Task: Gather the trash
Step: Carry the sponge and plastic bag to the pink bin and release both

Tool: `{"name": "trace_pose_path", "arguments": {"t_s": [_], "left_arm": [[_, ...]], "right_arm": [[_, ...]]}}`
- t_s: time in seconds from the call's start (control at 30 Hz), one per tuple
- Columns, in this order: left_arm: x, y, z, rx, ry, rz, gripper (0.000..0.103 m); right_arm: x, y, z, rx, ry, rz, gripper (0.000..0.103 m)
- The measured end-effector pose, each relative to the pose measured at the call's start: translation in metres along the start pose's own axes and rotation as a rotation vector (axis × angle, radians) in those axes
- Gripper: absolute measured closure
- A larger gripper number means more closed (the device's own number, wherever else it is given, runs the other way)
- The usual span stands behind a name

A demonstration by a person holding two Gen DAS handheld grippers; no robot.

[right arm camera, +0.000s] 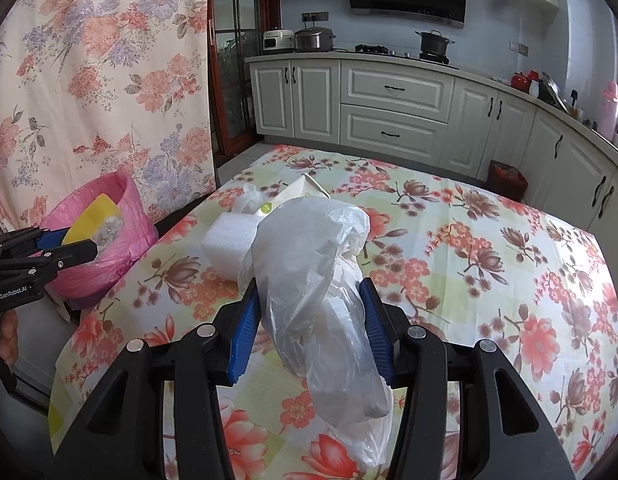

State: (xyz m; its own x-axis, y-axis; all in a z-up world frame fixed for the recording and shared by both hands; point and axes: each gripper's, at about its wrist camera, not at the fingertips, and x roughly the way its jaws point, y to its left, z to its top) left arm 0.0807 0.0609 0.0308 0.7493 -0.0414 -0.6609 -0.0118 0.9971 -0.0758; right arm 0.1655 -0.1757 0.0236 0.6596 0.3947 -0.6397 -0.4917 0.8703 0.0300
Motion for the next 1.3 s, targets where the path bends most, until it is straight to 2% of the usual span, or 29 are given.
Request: {"name": "trace_pose_path", "arguments": {"t_s": [0.3, 0.67, 1.3], "left_arm": [[-0.034, 0.04, 0.008, -0.041, -0.062, 0.066, 0.06], [-0.066, 0.087, 0.01, -0.077, -0.11, 0.147, 0.06], [-0.083, 0.153, 0.009, -0.141, -0.135, 0.216, 0.06]], "right_arm": [[-0.011, 0.032, 0.026, -0.036, -0.051, 0.043, 0.055], [-0.007, 0.079, 0.053, -0.088, -0.072, 0.105, 0.055], [0.025, 0.175, 0.099, -0.2, -0.053, 0.232, 0.055]]}}
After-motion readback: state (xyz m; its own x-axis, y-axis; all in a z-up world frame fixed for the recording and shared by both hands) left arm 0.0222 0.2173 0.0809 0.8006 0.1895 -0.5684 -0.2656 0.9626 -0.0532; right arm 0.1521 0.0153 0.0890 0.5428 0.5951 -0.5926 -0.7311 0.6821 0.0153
